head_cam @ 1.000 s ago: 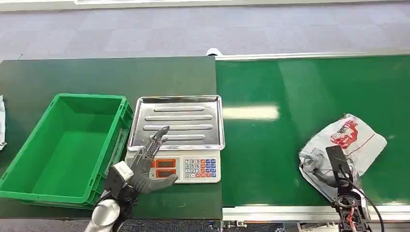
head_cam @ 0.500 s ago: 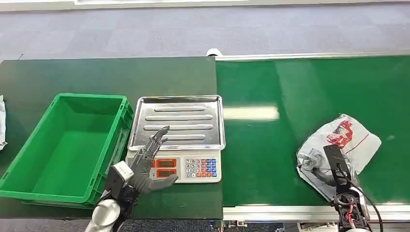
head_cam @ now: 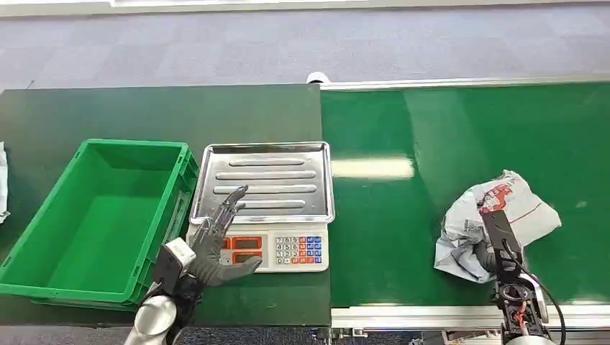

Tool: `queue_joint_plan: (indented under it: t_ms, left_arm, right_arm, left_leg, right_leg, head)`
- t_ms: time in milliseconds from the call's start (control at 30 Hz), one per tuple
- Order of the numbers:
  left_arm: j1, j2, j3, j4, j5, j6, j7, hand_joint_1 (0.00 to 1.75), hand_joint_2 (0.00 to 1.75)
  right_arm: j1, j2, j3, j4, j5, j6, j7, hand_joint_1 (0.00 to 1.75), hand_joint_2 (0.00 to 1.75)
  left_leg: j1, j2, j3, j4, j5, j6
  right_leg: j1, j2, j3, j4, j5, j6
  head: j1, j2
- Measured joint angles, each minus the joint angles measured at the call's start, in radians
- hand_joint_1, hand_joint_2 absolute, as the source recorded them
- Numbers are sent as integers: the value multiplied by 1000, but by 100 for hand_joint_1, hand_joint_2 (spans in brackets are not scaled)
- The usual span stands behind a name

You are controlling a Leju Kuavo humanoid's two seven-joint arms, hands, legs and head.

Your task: Moved the parcel from conveyor to table for the left to box.

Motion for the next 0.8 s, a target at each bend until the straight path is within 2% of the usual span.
queue_joint_plan:
  t_ms: [200, 300, 367, 533, 700, 800]
  left_arm:
    - [5, -3, 7, -7, -2, -2, 0, 0, 175]
    - [13, -5, 13, -16, -3, -3, -1, 0, 175]
    - [15, -5, 14, -21, -4, -3, -3, 0, 175]
    - [16, -5, 15, -22, -5, -5, -5, 0, 175]
    - [17, -5, 17, -24, -5, -6, -5, 0, 175]
    - [17, -6, 17, -24, -8, -8, -9, 0, 175]
  right_arm:
    - [6, 29, -23, -60, -54, 10, -102, 175, 175]
    - [28, 59, -27, -168, -133, 7, -215, 175, 175]
    - [53, 84, -26, -272, -189, 11, -253, 175, 175]
    - [88, 119, -25, -425, -209, 15, -256, 175, 175]
    - [106, 135, -25, -486, -212, 16, -256, 175, 175]
    - [124, 142, -22, -520, -242, 7, -302, 175, 175]
  left_leg:
    - [0, -1, -1, 0, 0, 0]
    - [0, -1, -1, 0, 0, 0]
    - [0, -1, -1, 0, 0, 0]
    - [0, -1, -1, 0, 0, 0]
    - [0, -1, -1, 0, 0, 0]
    - [0, -1, -1, 0, 0, 0]
  right_leg:
    - [0, 0, 0, 0, 0, 0]
    - [0, 0, -1, 0, 0, 0]
    - [0, -1, -1, 0, 0, 0]
    - [0, 0, -1, 0, 0, 0]
    - [0, 0, -1, 0, 0, 0]
    - [0, 0, -1, 0, 0, 0]
  head:
    - [0, 0]
    - [0, 0]
    - [0, 0]
    - [0, 0]
    - [0, 0]
    - [0, 0]
